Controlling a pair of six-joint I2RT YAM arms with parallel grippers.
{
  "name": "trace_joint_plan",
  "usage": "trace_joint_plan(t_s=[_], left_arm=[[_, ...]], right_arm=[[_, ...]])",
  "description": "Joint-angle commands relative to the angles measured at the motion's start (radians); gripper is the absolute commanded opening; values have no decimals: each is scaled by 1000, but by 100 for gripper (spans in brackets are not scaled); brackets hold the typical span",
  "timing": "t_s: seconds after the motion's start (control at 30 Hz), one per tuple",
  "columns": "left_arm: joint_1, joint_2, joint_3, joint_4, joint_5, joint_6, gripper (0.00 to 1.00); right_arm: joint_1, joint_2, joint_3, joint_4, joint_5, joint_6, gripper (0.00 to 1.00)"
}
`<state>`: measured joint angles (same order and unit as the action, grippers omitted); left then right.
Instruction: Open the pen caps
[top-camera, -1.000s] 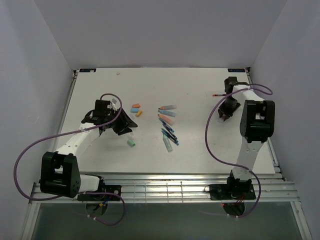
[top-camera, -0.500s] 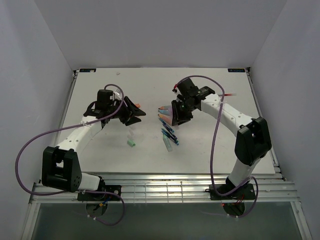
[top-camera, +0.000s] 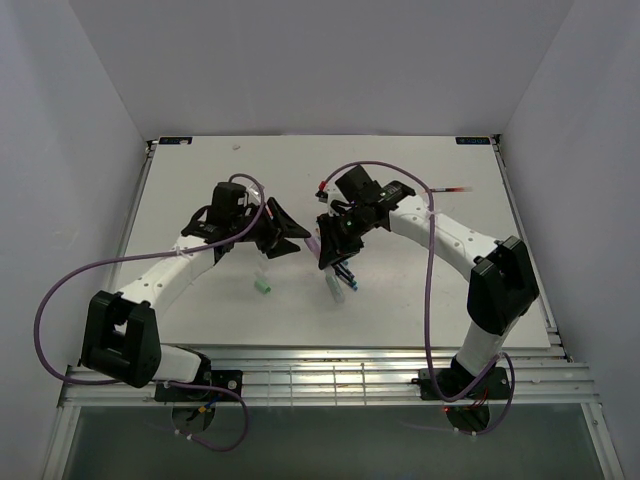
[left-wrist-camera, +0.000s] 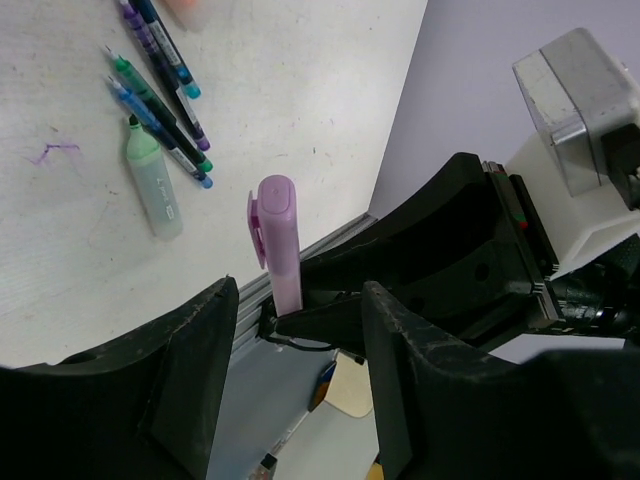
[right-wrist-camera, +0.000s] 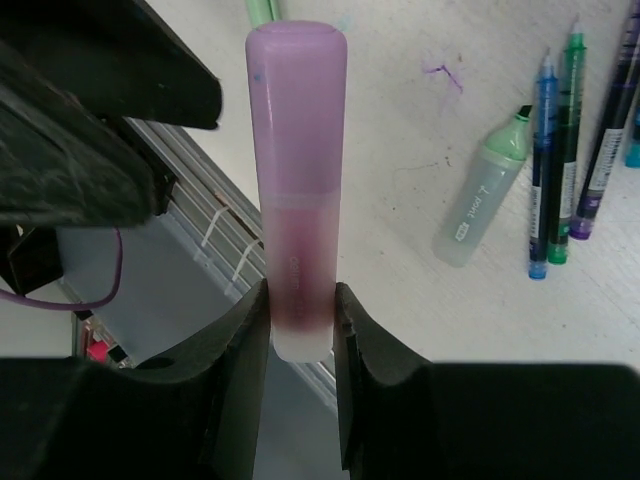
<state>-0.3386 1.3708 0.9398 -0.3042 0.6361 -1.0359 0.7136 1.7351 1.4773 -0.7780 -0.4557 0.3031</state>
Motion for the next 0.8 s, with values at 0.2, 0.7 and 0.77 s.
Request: trace_joint_plan(t_s=[0.2, 0.7, 0.77], left_arm=[[-48, 2, -6, 25, -45, -38, 65], [-50, 48, 43, -23, -70, -1, 51], [-50, 50, 47, -23, -61, 5, 44]], right_arm=[[35, -35, 55, 52, -69, 22, 8], [44, -48, 63, 42, -66, 19, 8], [46, -46, 63, 43, -67, 18, 8]])
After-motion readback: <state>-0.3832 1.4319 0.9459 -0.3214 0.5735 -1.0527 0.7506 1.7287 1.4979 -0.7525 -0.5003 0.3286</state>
